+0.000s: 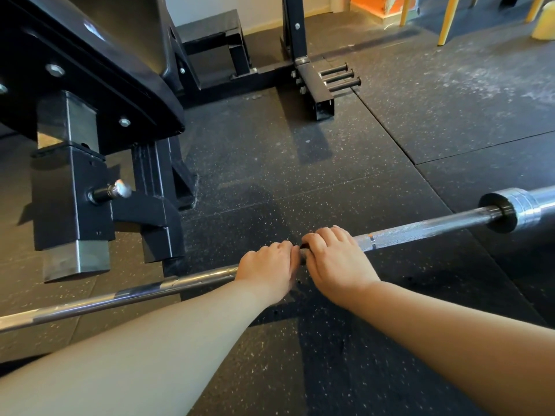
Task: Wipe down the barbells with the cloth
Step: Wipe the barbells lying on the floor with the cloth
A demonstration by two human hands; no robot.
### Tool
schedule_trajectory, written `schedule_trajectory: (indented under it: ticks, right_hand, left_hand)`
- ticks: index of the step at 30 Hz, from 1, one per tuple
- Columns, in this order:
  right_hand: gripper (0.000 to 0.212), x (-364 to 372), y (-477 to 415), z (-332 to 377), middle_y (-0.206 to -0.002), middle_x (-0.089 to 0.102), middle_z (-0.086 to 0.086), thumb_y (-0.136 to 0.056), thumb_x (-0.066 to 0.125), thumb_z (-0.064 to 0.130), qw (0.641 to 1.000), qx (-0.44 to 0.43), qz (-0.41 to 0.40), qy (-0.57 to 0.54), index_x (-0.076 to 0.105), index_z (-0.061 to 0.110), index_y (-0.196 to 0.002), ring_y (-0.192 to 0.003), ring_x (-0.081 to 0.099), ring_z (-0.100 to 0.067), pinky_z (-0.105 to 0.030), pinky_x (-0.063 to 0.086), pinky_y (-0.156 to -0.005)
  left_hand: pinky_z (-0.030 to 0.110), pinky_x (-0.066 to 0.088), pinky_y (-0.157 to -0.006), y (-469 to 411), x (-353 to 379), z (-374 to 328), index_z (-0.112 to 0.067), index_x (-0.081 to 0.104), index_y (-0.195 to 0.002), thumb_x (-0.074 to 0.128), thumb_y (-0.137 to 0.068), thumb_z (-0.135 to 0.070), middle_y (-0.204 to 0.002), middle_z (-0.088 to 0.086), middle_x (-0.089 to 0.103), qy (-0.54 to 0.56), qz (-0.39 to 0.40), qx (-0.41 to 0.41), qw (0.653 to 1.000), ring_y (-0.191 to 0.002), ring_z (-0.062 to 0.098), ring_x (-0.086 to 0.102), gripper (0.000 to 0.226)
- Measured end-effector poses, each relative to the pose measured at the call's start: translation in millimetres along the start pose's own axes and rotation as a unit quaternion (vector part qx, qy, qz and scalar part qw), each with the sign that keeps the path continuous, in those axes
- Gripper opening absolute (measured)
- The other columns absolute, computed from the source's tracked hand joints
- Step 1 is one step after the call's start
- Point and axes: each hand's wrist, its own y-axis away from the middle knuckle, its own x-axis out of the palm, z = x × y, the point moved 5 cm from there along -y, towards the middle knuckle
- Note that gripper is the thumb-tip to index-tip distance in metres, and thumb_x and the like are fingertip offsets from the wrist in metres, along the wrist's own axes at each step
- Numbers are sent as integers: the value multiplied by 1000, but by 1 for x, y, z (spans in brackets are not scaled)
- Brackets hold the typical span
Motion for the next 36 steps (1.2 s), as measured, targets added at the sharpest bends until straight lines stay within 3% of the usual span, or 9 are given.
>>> schedule_trajectory:
  ticks: [4, 7, 10, 14, 21, 24, 27, 31, 36]
  right_hand:
    - [42, -13, 1, -22, -109, 65, -3, -99, 35, 37, 999, -24, -11, 19, 66, 17, -118, -98, 62, -28, -43, 51, -92]
    - [41, -15, 12, -32, -116, 65, -4, -101, 37, 36, 998, 43, -52, 7, 66, 15, -121, -108, 60, -26, -47, 44, -110]
    - [39, -4, 9, -14, -111, 68, -4, -101, 36, 31, 997, 56, -44, -9, 67, 14, -116, -106, 61, -27, -47, 38, -115]
    - [40, -7, 5, -15, -115, 66, -1, -103, 33, 35, 1000, -11, 0, 0, 65, 18, -120, -102, 62, -26, -42, 48, -99]
    - [40, -10, 5, -11, -114, 69, 0, -100, 33, 32, 993, 96, -48, -46, 67, 17, -117, -109, 62, -23, -44, 33, -120]
    - [34, -12, 9, -4, -115, 68, -5, -100, 42, 27, 999, 15, -40, -32, 66, 14, -119, -106, 64, -27, -45, 44, -108]
    - [36, -18, 5, -18, -116, 67, -2, -100, 41, 33, 999, -33, 12, 20, 64, 17, -122, -101, 64, -25, -43, 53, -93]
    - [40, -13, -1, -12, -110, 66, -1, -97, 35, 35, 998, 41, -7, -36, 67, 17, -115, -98, 61, -24, -45, 52, -90]
    - [38, 0, -4, 7, -111, 67, -4, -103, 35, 31, 997, 51, -36, -44, 67, 14, -113, -99, 61, -25, -44, 52, -93]
  left_hand:
    - [30, 32, -57, 0, -3, 3, -24, 50, -111, 25, -109, -43, -101, -5, 59, 19, -18, -6, 1000, -74, 14, 55, 31]
    - [26, 29, -50, -4, -6, 3, -24, 49, -110, 22, -109, -42, -93, -8, 55, 8, -7, -21, 1000, -63, 10, 48, 33]
    - [35, 37, -60, -15, -9, -3, -22, 45, -106, 27, -109, -41, -100, -3, 57, 10, 25, -46, 999, -79, 19, 57, 26]
    - [39, 44, -83, -15, -15, -21, -19, 55, -109, 18, -110, -40, -109, 0, 65, 37, -17, -27, 999, -97, 25, 62, 43]
    - [40, 52, -79, -16, -12, -18, -21, 50, -108, 30, -109, -40, -105, 2, 64, 52, 25, -13, 998, -93, 26, 65, 28]
    - [38, 46, -75, -18, -12, -16, -17, 53, -112, 39, -108, -33, -111, 5, 68, 10, 15, 10, 1000, -98, 28, 67, 22]
    - [36, 43, -68, -18, -11, -11, -19, 57, -103, 20, -110, -43, -98, 4, 70, 40, -19, 18, 999, -88, 27, 68, 45]
    - [36, 42, -67, -20, -10, -9, -19, 55, -95, 19, -111, -41, -86, 2, 61, 60, -25, 10, 998, -76, 24, 59, 45]
    - [37, 49, -72, -21, -3, -4, -16, 56, -112, 40, -107, -31, -107, 6, 69, 45, -26, 29, 998, -92, 28, 69, 23]
